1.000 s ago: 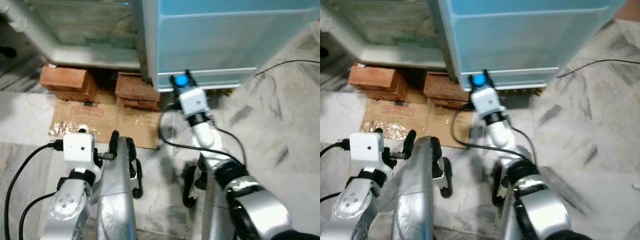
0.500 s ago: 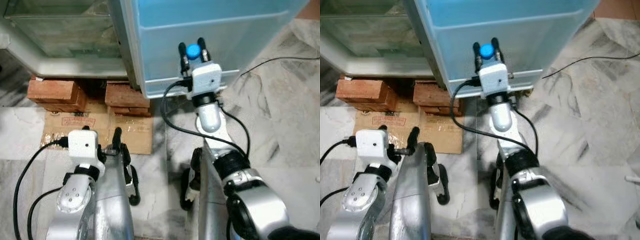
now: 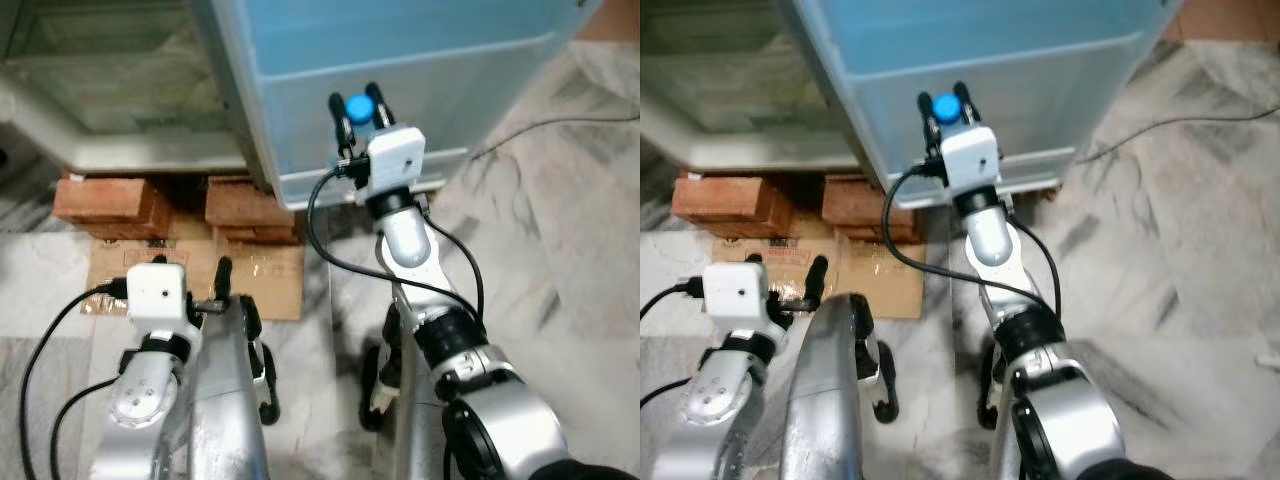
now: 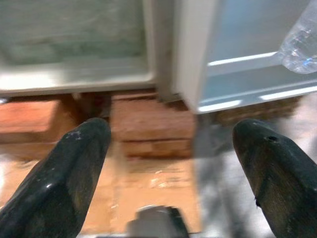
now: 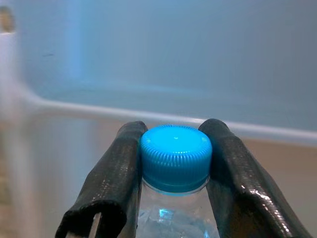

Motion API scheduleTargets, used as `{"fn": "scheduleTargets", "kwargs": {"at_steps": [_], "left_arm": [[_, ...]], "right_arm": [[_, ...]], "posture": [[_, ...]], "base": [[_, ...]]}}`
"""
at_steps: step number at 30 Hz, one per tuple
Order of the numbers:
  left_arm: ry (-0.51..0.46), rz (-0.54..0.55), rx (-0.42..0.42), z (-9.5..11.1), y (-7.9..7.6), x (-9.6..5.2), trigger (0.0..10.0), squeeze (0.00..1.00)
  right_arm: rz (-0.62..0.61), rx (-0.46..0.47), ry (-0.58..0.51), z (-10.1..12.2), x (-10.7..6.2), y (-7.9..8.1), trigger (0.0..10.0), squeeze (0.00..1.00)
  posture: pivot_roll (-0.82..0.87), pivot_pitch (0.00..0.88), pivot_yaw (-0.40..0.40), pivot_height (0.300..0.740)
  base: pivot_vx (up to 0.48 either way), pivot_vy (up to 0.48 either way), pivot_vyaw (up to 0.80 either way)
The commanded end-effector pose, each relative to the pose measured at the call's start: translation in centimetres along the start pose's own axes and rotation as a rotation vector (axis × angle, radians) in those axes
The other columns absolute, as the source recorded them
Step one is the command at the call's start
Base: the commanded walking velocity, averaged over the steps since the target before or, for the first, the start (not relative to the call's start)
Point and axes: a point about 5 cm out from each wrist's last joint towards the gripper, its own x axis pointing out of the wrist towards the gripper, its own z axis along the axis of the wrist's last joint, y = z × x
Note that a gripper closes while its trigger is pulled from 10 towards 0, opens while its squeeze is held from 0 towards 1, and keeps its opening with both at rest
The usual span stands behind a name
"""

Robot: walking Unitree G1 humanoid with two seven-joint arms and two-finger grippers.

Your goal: Restocking fridge

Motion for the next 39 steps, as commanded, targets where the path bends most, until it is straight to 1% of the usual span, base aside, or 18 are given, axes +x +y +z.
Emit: {"fn": "scheduleTargets", "kwargs": {"at_steps": [1,3,5,7,8,10,12,15,16,18,22,23,25,29,31,33,34,39], "left_arm": [[0.032,0.026,0.019,-0.6,1.0,-0.8,10.0,0.0],[0.038,0.031,0.024,-0.6,1.1,-1.0,10.0,0.0],[0.045,0.047,0.039,-0.5,1.4,-1.5,10.0,0.0],[0.049,0.054,0.047,-0.5,1.5,-1.6,10.0,0.0],[0.062,0.061,0.055,-0.6,1.9,-2.2,10.0,0.0],[0.079,0.069,0.066,-0.7,2.2,-3.0,10.0,0.0],[0.08,0.069,0.068,-0.7,2.2,-3.1,10.0,0.0],[0.092,0.079,0.077,-0.3,2.4,-4.3,10.0,0.0],[0.092,0.079,0.077,-0.3,2.4,-4.3,10.0,0.0],[0.105,0.088,0.088,0.0,2.6,-5.1,10.0,0.0],[0.114,0.089,0.095,0.1,2.6,-5.5,10.0,0.0],[0.117,0.089,0.101,0.2,2.7,-5.7,10.0,0.0],[0.119,0.089,0.105,0.3,2.8,-5.8,10.0,0.0],[0.117,0.092,0.107,0.7,2.7,-6.0,10.0,0.0],[0.116,0.096,0.107,1.0,2.6,-6.2,10.0,0.0],[0.119,0.099,0.108,1.1,2.7,-6.4,10.0,0.0],[0.124,0.101,0.109,1.1,2.7,-6.6,10.0,0.0],[0.139,0.102,0.11,1.1,2.8,-7.2,10.0,0.0]], "right_arm": [[0.016,0.055,-0.047,1.1,0.6,0.9,10.0,0.0],[0.027,0.068,-0.058,1.3,0.7,1.3,10.0,0.0],[0.06,0.111,-0.075,1.7,1.1,2.3,10.0,0.0],[0.069,0.123,-0.079,1.8,1.1,2.6,10.0,0.0],[0.099,0.16,-0.091,2.2,1.3,3.6,10.0,0.0],[0.094,0.219,-0.105,2.7,1.9,4.3,10.0,0.0],[0.091,0.225,-0.106,2.7,2.0,4.3,10.0,0.0],[-0.064,0.328,-0.086,2.9,3.3,4.2,10.0,0.0],[-0.064,0.328,-0.086,2.9,3.3,4.2,10.0,0.0],[-0.17,0.335,-0.048,2.4,3.5,4.1,10.0,0.0],[-0.233,0.336,-0.011,1.8,3.4,4.0,10.0,0.0],[-0.278,0.323,0.023,1.2,3.1,3.8,10.0,0.0],[-0.301,0.314,0.038,0.9,3.0,3.6,10.0,0.0],[-0.42,0.355,0.078,0.3,3.5,2.3,10.0,0.0],[-0.528,0.446,0.119,-0.2,3.7,1.2,10.0,0.0],[-0.619,0.495,0.155,-0.8,3.6,0.0,10.0,0.0],[-0.653,0.489,0.153,-0.9,3.6,-0.8,10.0,0.0],[-0.718,0.495,0.134,-0.9,3.8,-2.9,10.0,0.0]], "posture": [[0.21,0.34,0.033,0.568],[0.22,0.347,0.036,0.568],[0.25,0.362,0.04,0.568],[0.25,0.362,0.04,0.568],[0.28,0.379,0.043,0.568],[0.3,0.384,0.046,0.568],[0.3,0.384,0.046,0.568],[0.38,0.409,0.062,0.568],[0.38,0.409,0.062,0.568],[0.42,0.423,0.076,0.568],[0.43,0.429,0.084,0.568],[0.44,0.435,0.091,0.568],[0.44,0.436,0.092,0.568],[0.46,0.445,0.1,0.568],[0.48,0.447,0.104,0.568],[0.49,0.453,0.109,0.568],[0.5,0.457,0.111,0.568],[0.49,0.466,0.113,0.568]], "base": [[0.27,0.0,0.0],[0.262,0.0,0.0],[0.12,0.0,0.0],[0.0,0.0,0.0],[0.0,0.0,0.0],[0.0,0.0,0.0],[0.0,0.0,0.0],[0.0,0.0,0.0],[0.0,0.0,0.0],[0.0,0.0,0.0],[0.0,0.0,0.0],[0.0,0.0,0.0],[0.0,0.0,0.0],[0.0,0.0,0.0],[0.0,0.0,0.0],[0.0,0.0,0.0],[0.0,0.0,0.0],[0.0,0.0,0.0]]}}
